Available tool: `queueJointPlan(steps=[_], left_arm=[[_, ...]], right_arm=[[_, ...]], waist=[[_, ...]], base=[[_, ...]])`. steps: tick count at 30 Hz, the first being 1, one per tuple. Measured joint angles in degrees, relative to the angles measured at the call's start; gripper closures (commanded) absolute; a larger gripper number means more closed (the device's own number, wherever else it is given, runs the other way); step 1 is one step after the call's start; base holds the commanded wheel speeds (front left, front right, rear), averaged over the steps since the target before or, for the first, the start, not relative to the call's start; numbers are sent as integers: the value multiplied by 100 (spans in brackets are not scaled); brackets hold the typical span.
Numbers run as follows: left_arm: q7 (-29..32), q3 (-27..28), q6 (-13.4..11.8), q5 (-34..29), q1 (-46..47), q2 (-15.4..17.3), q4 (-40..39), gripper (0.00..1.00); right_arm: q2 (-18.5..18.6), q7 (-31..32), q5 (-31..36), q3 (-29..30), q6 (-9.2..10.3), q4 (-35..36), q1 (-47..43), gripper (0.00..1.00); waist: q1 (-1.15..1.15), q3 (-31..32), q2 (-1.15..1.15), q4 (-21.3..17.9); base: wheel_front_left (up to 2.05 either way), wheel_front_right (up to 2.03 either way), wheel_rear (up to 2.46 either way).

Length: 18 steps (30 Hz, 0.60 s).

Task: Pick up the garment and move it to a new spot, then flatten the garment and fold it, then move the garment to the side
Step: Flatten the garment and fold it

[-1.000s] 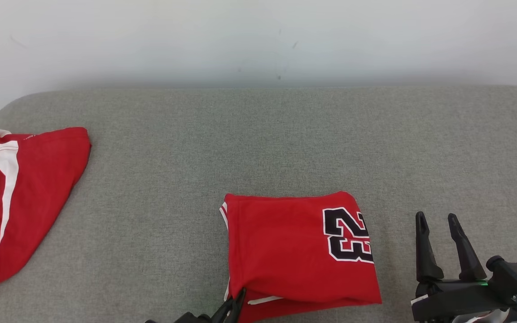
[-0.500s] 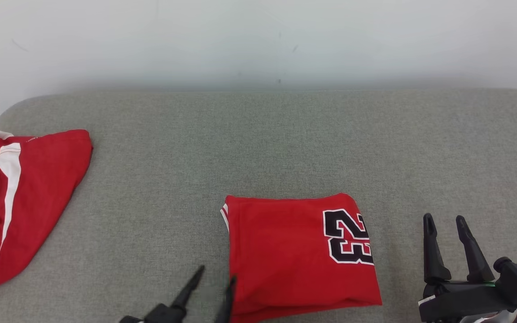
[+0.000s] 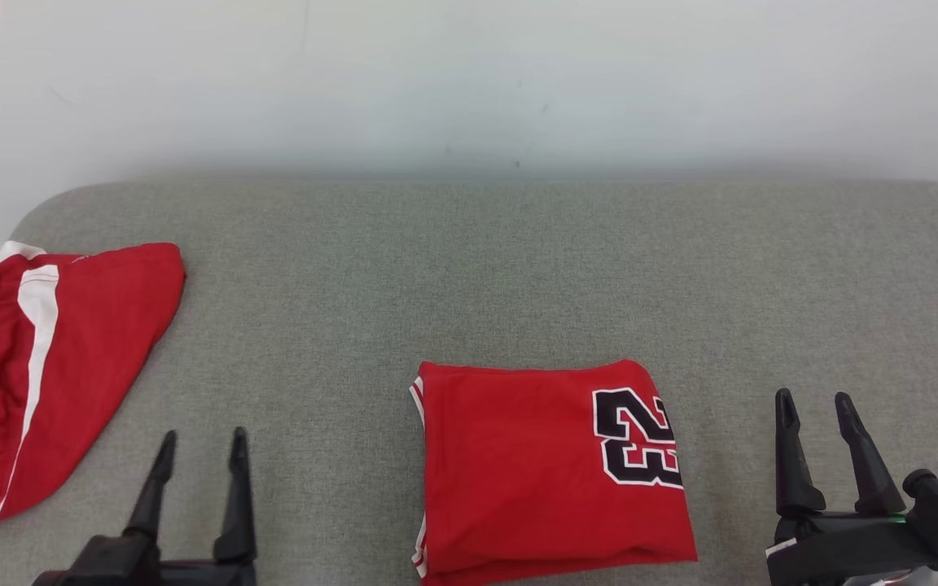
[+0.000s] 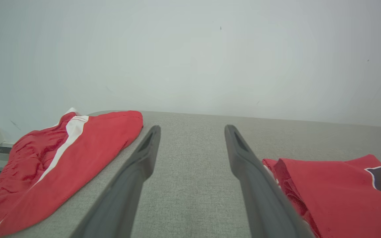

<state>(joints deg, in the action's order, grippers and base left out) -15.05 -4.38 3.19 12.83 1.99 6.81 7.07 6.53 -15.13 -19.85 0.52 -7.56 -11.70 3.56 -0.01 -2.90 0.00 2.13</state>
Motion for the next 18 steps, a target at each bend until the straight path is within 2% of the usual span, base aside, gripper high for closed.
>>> queueJointPlan(steps=[7, 18], left_arm=[[0, 565, 62, -160, -164, -25, -69, 0], [0, 670, 238, -377, -316, -125, 70, 0]], right_arm=[[100, 0, 114, 8, 0, -14, -74, 0], [113, 0, 376, -100, 0, -73, -307, 0]], waist=[[0, 89, 0, -5], [0, 310, 0, -54]], base=[[0, 0, 0], [0, 0, 0]])
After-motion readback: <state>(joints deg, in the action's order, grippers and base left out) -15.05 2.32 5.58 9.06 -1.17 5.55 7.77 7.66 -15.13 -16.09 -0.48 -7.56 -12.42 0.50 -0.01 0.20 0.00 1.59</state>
